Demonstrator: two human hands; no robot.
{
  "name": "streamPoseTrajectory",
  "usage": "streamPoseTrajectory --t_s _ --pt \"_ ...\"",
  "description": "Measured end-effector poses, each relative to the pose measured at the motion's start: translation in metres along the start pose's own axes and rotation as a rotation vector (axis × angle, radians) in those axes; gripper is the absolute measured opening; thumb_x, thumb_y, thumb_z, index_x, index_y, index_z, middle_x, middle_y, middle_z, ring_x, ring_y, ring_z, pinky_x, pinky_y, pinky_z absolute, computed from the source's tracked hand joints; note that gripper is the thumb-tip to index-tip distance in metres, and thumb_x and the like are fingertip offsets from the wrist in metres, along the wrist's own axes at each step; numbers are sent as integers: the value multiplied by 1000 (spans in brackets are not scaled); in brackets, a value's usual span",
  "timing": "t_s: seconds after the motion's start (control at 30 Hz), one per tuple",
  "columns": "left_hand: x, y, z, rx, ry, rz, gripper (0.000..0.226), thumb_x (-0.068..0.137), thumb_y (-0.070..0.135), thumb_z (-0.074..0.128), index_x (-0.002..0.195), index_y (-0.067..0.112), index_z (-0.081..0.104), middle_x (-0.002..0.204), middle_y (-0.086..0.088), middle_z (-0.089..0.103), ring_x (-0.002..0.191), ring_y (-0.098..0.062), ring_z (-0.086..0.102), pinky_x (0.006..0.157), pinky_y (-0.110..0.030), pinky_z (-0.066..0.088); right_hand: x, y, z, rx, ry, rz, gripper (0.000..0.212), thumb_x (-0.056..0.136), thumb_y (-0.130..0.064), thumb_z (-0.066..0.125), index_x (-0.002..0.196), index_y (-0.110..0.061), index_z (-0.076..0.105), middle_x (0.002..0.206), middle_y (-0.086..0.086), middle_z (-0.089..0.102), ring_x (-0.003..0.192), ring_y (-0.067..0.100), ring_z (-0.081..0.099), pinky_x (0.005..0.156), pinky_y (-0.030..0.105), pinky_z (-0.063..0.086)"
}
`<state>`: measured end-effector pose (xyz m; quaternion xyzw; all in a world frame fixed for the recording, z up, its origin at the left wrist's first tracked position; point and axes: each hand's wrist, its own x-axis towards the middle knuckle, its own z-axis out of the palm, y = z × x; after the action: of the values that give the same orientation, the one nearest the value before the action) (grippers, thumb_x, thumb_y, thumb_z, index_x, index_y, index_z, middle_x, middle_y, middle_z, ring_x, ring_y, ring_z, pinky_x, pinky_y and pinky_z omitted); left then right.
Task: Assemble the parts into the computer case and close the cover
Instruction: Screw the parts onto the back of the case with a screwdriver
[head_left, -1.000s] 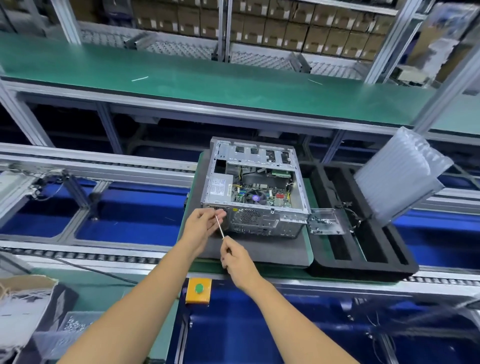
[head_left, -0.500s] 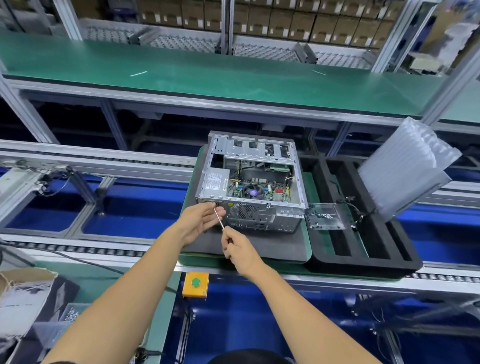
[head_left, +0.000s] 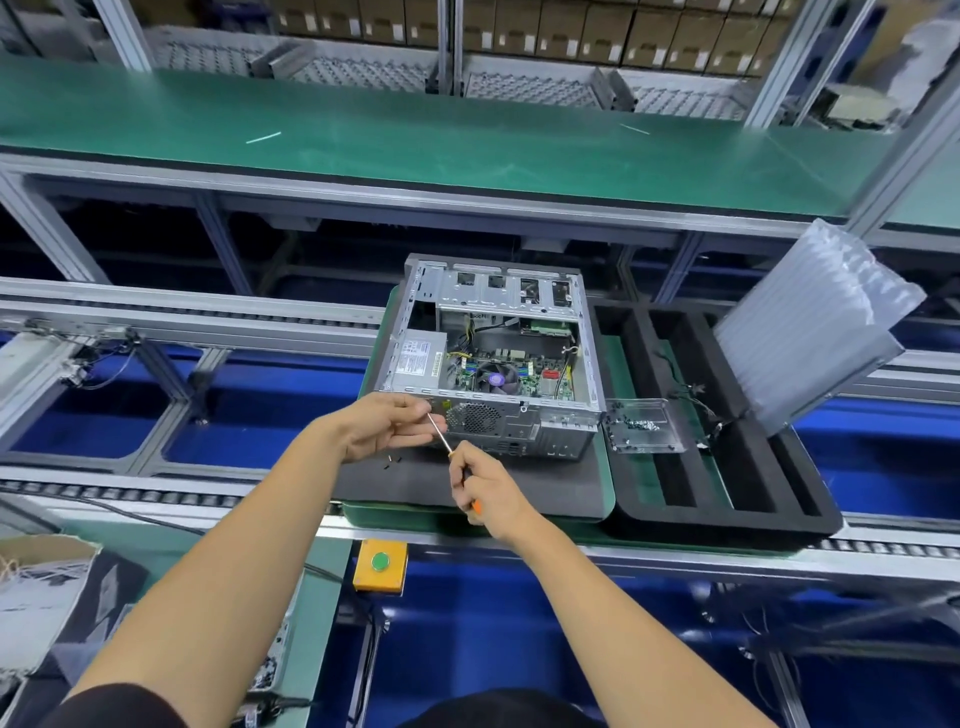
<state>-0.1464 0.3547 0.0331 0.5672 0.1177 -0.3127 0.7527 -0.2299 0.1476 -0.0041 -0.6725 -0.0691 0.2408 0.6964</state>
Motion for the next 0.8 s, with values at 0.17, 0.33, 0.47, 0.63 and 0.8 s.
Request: streamPoseTrajectory --t_s 0.17,0.33,0.47,0.63,0.8 --pt "1 5 7 -71 -29 4 22 101 7 55 120 -3 57 124 -22 69 112 -28 70 79 -32 62 3 -10 -2 107 108 85 43 64 12 37 90 -22 29 66 7 39 55 14 21 44 18 16" --pt "4 7 24 -114 -25 89 24 101 16 59 122 4 61 125 -19 69 114 -27 69 83 -31 61 8 -12 -8 57 277 124 26 90 7 38 95 -18 32 61 7 45 44 10 34 42 24 21" --pt "10 8 35 -77 29 146 33 100 17 62 128 -1 60 121 -19 71 112 -28 70 84 -31 61 10 -11 -12 90 291 116 21 94 4 38 92 -16 36 56 3 45 42 10 32 42 22 19" --pt "15 9 44 -56 27 152 31 102 16 58 129 0 60 119 -18 72 110 -26 71 82 -29 61 10 -9 -15 119 292 83 22 92 5 40 93 -17 36 59 -1 49 44 11 35 42 22 20" --pt "17 11 49 6 -86 133 42 98 25 65 132 2 56 126 -19 69 118 -28 67 95 -33 57 10 -11 -22 140 326 47 22 91 6 39 94 -16 36 56 -4 50 46 11 36 40 21 21"
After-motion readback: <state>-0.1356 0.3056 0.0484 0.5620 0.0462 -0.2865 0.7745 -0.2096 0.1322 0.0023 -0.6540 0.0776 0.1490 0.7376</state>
